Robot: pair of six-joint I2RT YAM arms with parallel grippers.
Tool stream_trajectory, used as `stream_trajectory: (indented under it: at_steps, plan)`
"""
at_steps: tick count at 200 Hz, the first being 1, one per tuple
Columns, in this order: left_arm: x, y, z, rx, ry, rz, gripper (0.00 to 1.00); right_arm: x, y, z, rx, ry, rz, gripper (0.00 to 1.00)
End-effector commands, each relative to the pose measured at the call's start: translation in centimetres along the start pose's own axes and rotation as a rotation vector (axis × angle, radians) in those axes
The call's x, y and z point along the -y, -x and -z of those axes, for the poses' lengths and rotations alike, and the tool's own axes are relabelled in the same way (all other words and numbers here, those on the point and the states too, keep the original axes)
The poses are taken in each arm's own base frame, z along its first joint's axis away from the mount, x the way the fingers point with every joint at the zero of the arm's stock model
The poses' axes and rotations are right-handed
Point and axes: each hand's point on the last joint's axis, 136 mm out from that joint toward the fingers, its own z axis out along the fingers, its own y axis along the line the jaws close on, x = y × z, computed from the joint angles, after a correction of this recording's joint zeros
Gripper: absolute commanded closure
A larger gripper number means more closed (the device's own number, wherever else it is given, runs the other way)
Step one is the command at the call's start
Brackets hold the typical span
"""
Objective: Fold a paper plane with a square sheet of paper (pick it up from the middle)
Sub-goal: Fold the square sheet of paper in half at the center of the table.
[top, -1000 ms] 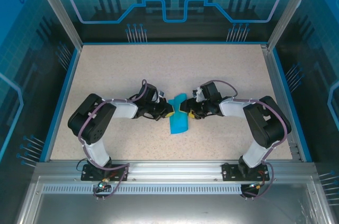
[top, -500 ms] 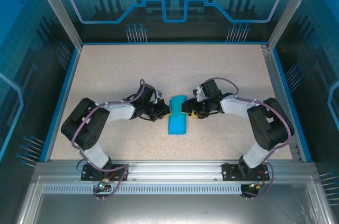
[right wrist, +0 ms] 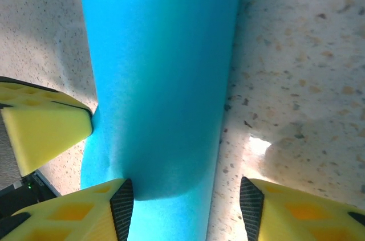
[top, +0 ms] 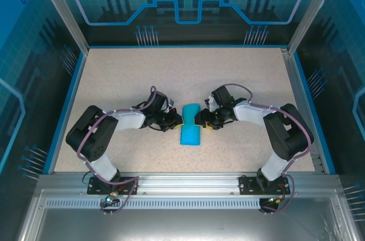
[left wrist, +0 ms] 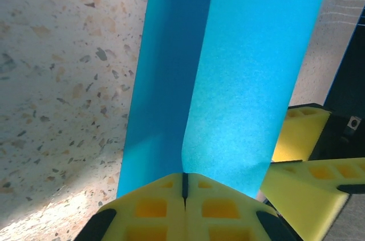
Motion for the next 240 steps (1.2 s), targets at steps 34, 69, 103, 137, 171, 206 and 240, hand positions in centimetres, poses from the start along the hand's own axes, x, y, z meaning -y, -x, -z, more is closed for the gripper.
stream_trajectory:
  at_steps: [34,69,103,137,171,206,240]
  plan:
    - [-0.3,0.1,-0.4,-0.009,0.031,-0.019,0.96,-0.6,-0.1,-0.7,-0.021,-0.057,0.048,0.45]
    - [-0.4,0.1,-0.3,-0.005,0.039,-0.023,0.95,-0.7,-0.3,-0.6,-0.027,-0.056,0.043,0.4]
    - [-0.1,0.3,0.0,0.007,0.043,-0.037,0.95,-1.7,-0.3,1.4,0.021,-0.028,0.063,0.37]
    - [0.3,0.4,-0.1,0.001,0.033,-0.049,0.95,-2.8,0.0,2.0,0.047,0.039,0.065,0.29]
    - [0.5,0.4,0.0,-0.002,0.028,-0.055,0.94,-2.0,0.0,0.4,0.011,-0.005,0.054,0.29]
    - [0.4,0.4,-0.2,-0.006,0.029,-0.054,0.92,-0.2,-0.1,-0.1,0.006,-0.102,0.05,0.41]
    - [0.6,0.4,0.3,0.011,0.033,-0.06,0.79,0.6,-0.4,-0.6,-0.014,-0.123,0.045,0.44]
